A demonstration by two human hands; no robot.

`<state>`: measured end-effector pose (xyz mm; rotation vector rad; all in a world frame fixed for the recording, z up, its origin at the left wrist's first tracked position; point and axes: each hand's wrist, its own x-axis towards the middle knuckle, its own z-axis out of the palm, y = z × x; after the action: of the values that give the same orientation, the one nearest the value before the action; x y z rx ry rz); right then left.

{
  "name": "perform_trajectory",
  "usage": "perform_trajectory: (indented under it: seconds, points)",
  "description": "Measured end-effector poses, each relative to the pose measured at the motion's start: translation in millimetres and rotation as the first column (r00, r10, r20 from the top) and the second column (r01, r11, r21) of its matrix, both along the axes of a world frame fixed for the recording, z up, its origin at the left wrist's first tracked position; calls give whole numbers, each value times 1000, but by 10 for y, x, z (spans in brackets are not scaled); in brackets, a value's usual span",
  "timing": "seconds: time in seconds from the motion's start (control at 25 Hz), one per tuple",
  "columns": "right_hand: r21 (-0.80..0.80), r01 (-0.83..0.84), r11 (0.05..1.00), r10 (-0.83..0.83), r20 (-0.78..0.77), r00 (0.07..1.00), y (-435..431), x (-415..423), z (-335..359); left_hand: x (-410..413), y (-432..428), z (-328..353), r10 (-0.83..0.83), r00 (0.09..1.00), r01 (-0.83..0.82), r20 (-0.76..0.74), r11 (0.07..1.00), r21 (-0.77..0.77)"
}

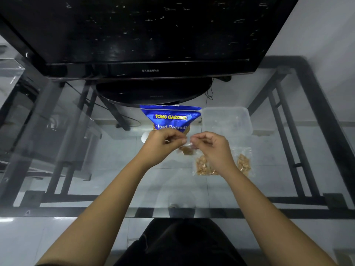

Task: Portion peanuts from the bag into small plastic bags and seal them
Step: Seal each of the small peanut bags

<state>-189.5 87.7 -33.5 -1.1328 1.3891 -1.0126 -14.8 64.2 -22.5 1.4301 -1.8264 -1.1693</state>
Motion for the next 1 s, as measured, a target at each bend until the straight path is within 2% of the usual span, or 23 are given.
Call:
perform_trajectory:
  seconds: [0.12,0.28,0.4,0.52,0.6,0.68,0.76,0.8,0.88,1.0]
  points:
    - [-23,1,1000,-1,-40,999,2,36,52,-47,-31,46,-44,994,52,101,995,-81]
    - [-102,-9,995,-18,-257,966,-18,60,63,-52,-42,15,-55,967,100,249,980,-172]
    - [-114,-11,993,-26,-316,948,-25,35,48,22,-24,-25,-32,965,78,260,982,-171]
    - [-94,-21,995,-10,-317,948,-21,8,36,79,-19,-49,-22,960,72,278,982,-172]
    - [-64,-35,997,15,-302,953,-18,-14,33,98,-14,-82,35,966,6,258,988,-155]
    - [-15,-43,999,39,-205,978,-33,-43,26,101,44,-149,102,991,-99,88,994,-34]
    - [55,-38,998,42,-72,997,-60,-73,-4,63,145,-253,117,978,-81,-172,976,203]
    - [92,-45,995,48,-33,998,-82,-86,-38,33,204,-326,130,961,-58,-245,958,282]
    - [152,-84,985,92,-48,995,-120,-109,-163,-17,303,-475,200,951,-113,-237,935,337]
    - [204,-138,969,186,-236,954,-135,-177,-422,-19,364,-661,286,949,-214,-131,892,399]
